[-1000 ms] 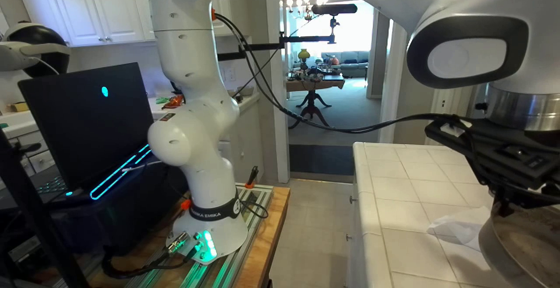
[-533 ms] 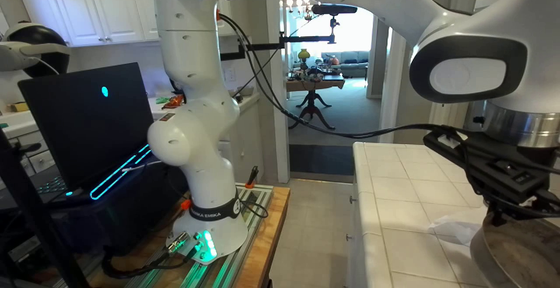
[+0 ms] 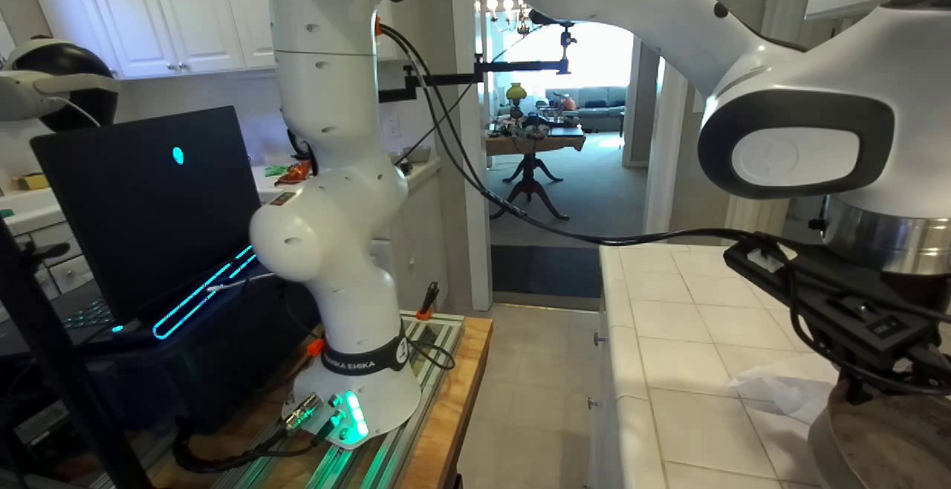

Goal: Take a pot out of the cabinet

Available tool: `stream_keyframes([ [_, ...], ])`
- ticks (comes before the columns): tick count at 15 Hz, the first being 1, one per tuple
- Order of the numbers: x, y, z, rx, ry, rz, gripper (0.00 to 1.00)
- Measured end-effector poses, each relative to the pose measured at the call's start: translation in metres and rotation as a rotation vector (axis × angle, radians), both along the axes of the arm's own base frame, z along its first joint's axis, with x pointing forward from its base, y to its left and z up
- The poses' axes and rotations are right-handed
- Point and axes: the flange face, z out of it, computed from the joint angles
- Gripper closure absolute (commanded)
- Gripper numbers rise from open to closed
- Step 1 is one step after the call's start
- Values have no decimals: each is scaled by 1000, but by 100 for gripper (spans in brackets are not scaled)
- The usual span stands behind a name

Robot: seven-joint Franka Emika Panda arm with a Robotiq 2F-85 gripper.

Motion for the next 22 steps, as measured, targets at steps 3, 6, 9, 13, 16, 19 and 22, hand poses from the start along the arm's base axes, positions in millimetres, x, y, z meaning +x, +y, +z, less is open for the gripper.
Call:
stream_keyframes([
  [3, 2, -2, -6, -5, -9, -13, 98],
  [6, 3, -2, -13, -3, 0, -24, 98],
  [9, 4, -2, -14, -3, -1, -29, 98],
  [13, 4, -2, -15, -3, 0, -31, 98],
  [16, 4, -1, -16, -4, 2, -33, 98],
  [19, 4, 0, -17, -9, 6, -35, 98],
  [22, 5, 1, -19, -23, 14, -34, 98],
])
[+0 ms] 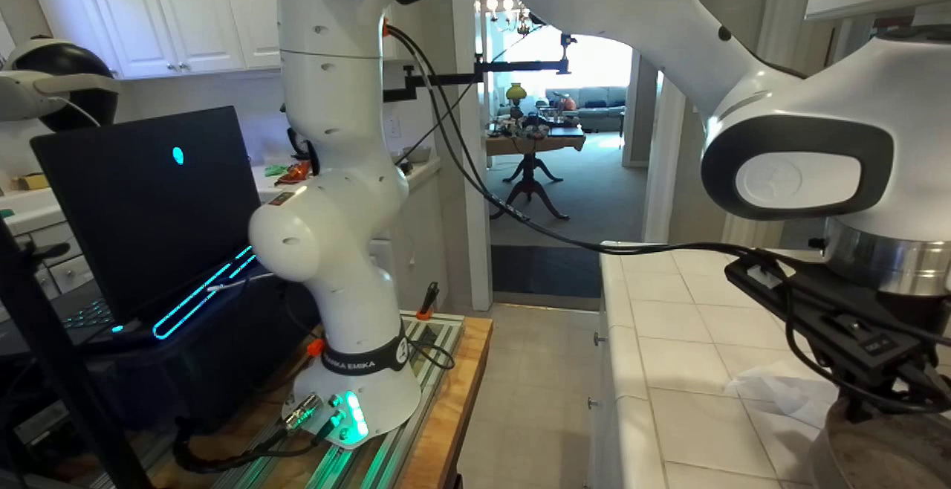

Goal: Take a pot out of the cabinet

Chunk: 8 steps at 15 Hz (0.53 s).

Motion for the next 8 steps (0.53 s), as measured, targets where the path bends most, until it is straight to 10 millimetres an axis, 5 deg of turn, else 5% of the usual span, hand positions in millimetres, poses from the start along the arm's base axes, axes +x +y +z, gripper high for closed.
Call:
stream_keyframes([
  [8, 7, 11, -7, -32, 21, -32, 98],
])
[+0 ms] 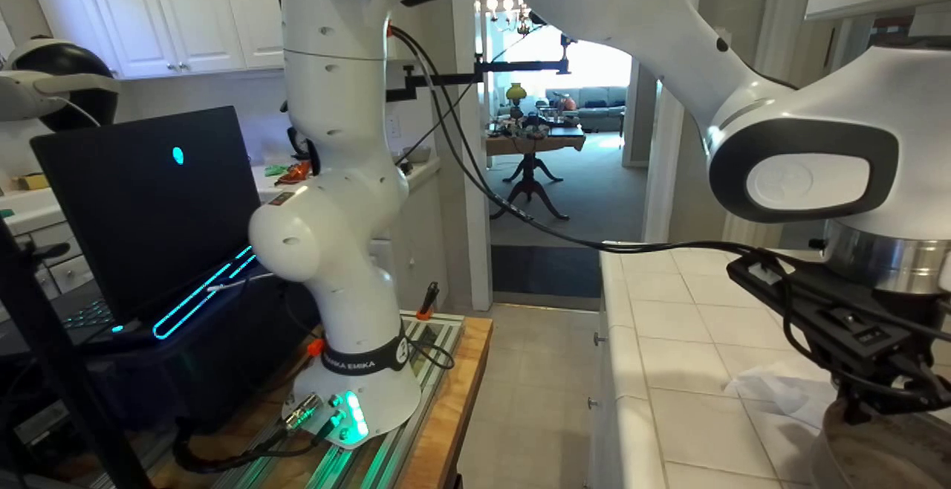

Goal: Take a pot out of the cabinet

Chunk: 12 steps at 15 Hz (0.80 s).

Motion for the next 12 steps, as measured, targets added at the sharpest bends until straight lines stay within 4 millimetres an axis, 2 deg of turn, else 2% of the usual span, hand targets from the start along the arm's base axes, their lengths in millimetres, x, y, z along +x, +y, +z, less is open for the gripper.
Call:
stream_keyframes([
  [12, 15, 4, -5, -56, 29, -65, 98],
])
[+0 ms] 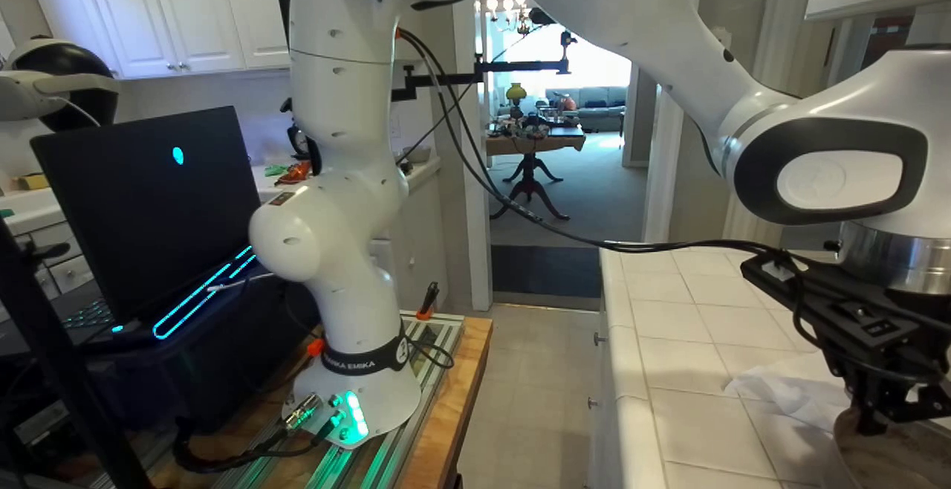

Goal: Take a pot out of the cabinet

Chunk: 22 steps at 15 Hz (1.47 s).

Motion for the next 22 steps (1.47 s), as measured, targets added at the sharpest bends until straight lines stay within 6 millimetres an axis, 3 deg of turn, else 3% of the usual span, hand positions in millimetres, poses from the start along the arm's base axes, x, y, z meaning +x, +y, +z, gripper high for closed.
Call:
stream_keyframes([
  [3, 3, 0, 0, -3, 4, -13, 98],
  [4, 4, 0, 0, -3, 5, -17, 91],
  [7, 4, 0, -4, -1, 24, -37, 99],
  [12, 8, -1, -7, 0, 37, -58, 98],
  [13, 8, -1, -7, 0, 38, -62, 90],
  [15, 8, -1, -7, 1, 39, -66, 66],
  [20, 6, -1, -27, 3, 87, -76, 38],
  [22, 5, -1, -33, 4, 99, -78, 32],
])
